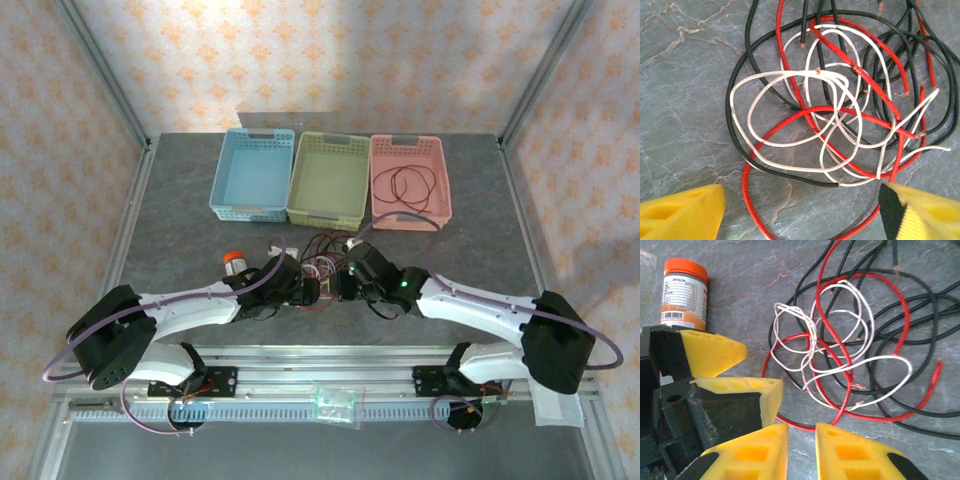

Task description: Untangle the cables

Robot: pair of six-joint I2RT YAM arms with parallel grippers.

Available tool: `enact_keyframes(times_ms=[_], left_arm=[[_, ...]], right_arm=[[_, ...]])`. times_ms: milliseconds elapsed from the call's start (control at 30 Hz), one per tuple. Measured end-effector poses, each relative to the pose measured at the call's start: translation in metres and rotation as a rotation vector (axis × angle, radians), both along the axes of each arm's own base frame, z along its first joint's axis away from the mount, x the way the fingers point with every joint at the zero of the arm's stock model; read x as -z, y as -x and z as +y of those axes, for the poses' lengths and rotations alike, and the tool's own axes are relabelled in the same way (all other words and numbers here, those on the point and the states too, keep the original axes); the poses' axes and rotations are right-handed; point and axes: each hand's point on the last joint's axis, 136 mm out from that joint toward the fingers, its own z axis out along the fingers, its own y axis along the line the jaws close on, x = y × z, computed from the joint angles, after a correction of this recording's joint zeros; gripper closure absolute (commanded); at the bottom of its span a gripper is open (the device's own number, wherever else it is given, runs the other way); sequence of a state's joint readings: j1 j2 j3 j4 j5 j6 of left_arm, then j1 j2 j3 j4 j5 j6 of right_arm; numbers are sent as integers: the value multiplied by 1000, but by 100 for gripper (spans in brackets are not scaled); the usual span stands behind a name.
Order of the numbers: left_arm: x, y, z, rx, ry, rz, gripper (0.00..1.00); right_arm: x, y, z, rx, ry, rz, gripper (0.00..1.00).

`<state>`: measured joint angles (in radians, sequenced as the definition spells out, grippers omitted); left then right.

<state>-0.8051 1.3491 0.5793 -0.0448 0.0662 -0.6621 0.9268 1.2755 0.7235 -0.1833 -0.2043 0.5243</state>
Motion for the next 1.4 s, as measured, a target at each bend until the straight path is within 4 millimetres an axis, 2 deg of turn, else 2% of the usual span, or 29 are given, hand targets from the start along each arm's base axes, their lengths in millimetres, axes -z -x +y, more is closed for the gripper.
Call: enact_keyframes(times_ms=[300,567,867,1067,1200,1400], left_arm=[[-4,-4,-4,-2,23,-17,19],[6,-3,-4,0,7,1,19],[9,-4,-5,-16,22,0,19],[14,-1,-1,-19,12,8,19],[14,-2,0,-26,12,6,19],[10,-8,6,-54,16,-8,19]], right_arm=[[34,-3,1,30,65,63,79],[49,-13,-2,75,121,61,75],[59,-24,-4,114,130,59,74],[57,-38,-5,145,100,49,73],[56,-37,1,126,75,51,72],[64,-36,1,123,90,67,69]])
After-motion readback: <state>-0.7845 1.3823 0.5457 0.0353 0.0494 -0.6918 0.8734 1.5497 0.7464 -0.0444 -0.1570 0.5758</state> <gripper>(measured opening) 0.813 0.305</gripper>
